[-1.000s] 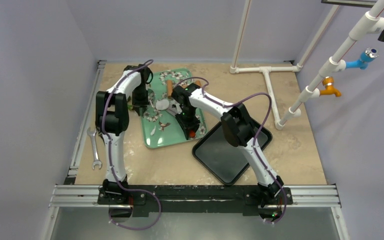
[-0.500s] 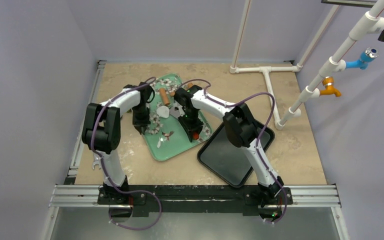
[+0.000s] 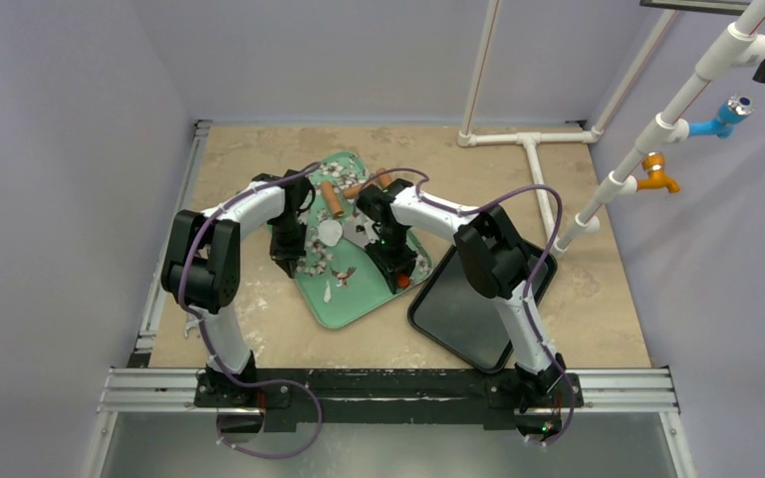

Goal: Roll out the dumpling wrappers from the dough
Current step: Scoop the dumpling wrapper from the work surface.

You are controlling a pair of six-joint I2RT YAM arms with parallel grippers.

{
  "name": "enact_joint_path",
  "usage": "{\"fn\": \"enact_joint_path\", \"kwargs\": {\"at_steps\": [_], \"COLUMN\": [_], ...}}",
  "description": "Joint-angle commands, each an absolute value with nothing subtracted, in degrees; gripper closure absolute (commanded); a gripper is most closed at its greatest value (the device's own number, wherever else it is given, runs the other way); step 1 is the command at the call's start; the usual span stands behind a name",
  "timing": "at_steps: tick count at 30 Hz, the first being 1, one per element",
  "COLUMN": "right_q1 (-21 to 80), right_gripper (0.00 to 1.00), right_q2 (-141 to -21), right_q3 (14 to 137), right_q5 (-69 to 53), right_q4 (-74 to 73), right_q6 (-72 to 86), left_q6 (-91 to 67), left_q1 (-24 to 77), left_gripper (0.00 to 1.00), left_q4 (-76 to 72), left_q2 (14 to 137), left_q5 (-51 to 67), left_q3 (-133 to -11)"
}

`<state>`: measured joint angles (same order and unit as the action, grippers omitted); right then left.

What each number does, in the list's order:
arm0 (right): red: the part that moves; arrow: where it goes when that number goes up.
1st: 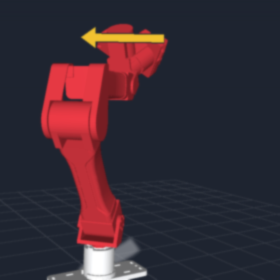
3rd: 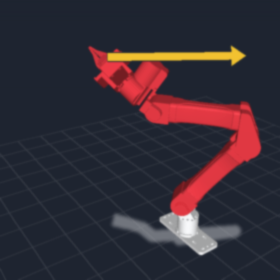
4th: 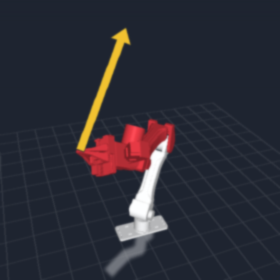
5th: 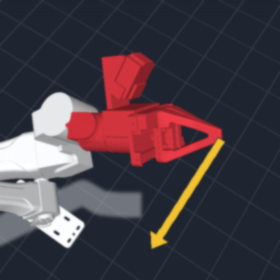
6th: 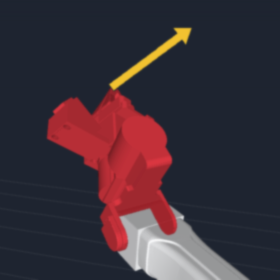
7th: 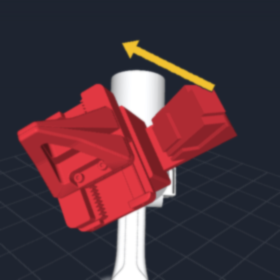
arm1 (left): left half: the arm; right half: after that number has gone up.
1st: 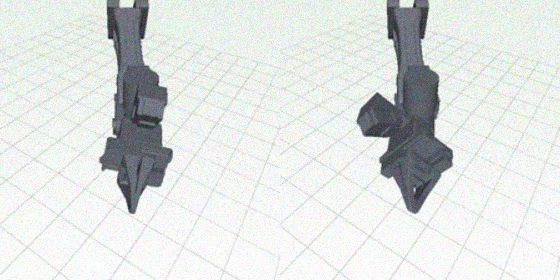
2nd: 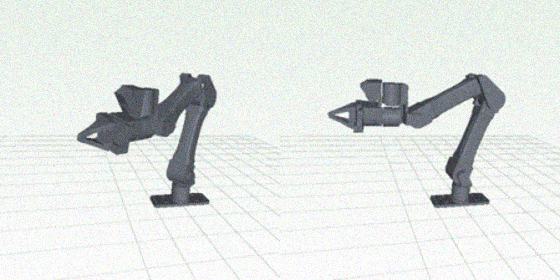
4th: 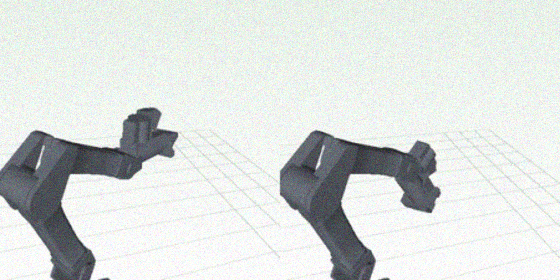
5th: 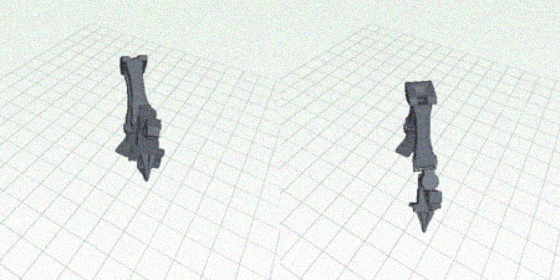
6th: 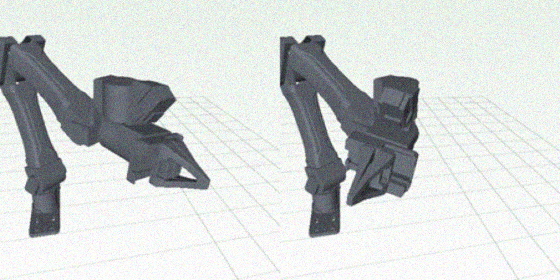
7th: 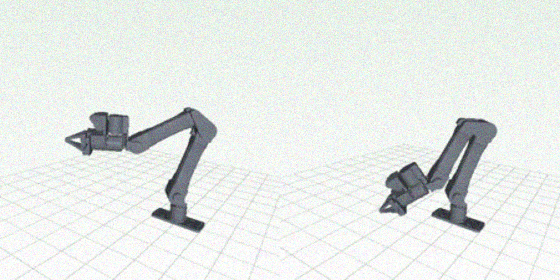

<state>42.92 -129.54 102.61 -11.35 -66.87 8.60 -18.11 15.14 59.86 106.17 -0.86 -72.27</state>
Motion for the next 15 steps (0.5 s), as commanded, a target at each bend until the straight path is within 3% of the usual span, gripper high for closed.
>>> {"fn": "enact_joint_path", "kwargs": {"at_steps": [1, 15], "right_q1": [44.21, 45.15], "right_gripper": [1.0, 1.0], "right_q2": [-131.04, -132.55], "right_q3": [101.68, 103.66], "right_q5": [-11.68, -15.86], "right_q4": [-62.42, -56.37], "right_q6": [2.39, 3.18], "left_q6": [-16.38, -16.52], "left_q1": [15.47, 14.88], "left_gripper": [1.0, 1.0], "left_q4": [58.98, 58.16], "left_q2": [105.0, 105.71], "left_q5": [1.85, 1.64], "left_q3": [-71.31, -71.59]}}
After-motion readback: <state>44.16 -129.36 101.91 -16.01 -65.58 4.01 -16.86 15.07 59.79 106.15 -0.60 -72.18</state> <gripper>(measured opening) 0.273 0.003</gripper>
